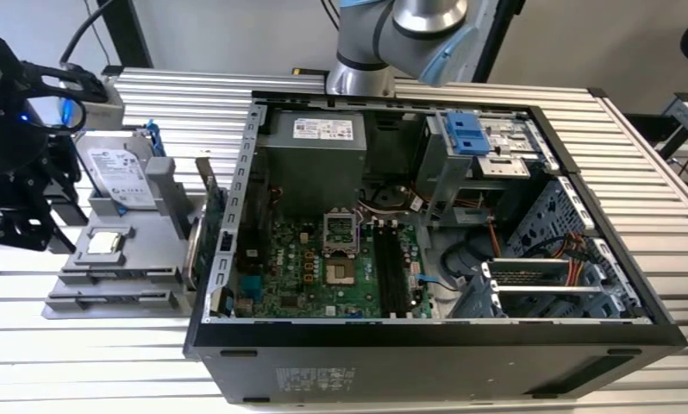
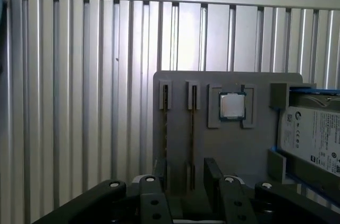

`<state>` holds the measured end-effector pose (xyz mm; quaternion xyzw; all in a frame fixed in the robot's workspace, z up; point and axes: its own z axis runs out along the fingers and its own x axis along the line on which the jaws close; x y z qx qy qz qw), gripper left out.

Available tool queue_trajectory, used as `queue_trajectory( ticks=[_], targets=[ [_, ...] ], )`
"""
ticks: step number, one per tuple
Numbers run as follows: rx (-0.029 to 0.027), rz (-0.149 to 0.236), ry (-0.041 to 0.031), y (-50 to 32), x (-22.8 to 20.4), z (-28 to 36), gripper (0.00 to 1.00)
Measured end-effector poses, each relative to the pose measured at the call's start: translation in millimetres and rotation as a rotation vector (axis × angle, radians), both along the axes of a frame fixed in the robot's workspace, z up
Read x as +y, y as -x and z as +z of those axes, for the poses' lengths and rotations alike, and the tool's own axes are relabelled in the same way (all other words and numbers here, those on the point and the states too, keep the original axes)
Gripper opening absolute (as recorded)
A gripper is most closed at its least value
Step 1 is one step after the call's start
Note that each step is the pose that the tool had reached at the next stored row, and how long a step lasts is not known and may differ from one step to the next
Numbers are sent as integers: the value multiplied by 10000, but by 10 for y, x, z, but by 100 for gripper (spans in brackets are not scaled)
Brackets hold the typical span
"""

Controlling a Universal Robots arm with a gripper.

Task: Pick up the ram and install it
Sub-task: 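Pick up the ram and move it above insertion slot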

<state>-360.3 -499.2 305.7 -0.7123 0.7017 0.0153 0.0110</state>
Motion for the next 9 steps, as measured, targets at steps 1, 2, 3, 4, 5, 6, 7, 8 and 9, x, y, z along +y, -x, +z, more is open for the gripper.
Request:
queue_trajectory(
  ticks=[1,2,3,4,5,6,7,8,9],
  targets=[
    [-1,0,-1,0,0,-8,100],
    [0,0,0,-1,0,-15,100],
    [-1,0,-1,-2,0,-22,100],
    [0,0,-1,-2,0,-30,100],
    [-1,-1,-1,-3,0,-40,100],
    [-1,0,-2,-3,0,-49,100],
    [-1,-1,0,-3,0,-59,100],
    [0,0,0,-3,0,-69,100],
    [-1,0,0,-3,0,-80,100]
  ],
)
